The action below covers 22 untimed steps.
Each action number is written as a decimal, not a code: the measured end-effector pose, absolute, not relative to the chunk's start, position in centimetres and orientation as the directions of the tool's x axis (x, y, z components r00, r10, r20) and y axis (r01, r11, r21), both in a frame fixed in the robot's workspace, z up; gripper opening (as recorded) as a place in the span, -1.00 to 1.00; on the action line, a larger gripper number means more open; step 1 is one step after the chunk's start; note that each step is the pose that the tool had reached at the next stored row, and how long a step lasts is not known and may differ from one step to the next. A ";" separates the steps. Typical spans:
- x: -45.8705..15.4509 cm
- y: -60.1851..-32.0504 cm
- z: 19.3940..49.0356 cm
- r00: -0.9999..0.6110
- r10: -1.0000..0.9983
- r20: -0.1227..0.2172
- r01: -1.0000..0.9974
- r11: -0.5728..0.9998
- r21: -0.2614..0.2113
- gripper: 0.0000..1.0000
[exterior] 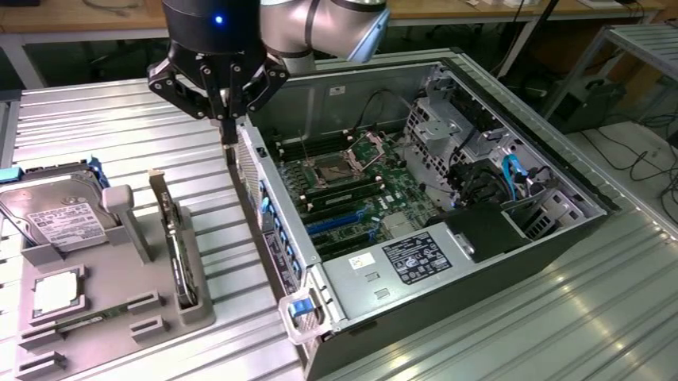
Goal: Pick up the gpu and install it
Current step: 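Reach for the gpu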
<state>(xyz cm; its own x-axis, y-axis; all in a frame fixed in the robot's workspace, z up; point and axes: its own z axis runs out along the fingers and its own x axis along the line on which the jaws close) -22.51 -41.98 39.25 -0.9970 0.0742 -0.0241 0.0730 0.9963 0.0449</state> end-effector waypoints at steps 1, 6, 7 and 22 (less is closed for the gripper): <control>-22.6 -42.0 39.2 -0.997 0.074 -0.024 0.073 0.996 0.045 -0.79; -23.2 -42.2 39.2 -0.997 0.074 -0.024 0.073 0.996 0.045 -0.79; -23.4 -42.2 39.2 -0.997 0.074 -0.024 0.073 0.996 0.045 -0.79; -26.1 -42.8 39.2 -0.997 0.074 -0.024 0.073 0.996 0.045 -0.79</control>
<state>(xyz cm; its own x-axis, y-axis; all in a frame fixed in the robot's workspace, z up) -26.07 -42.83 39.18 -0.9970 0.0742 -0.0241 0.0731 0.9963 0.0449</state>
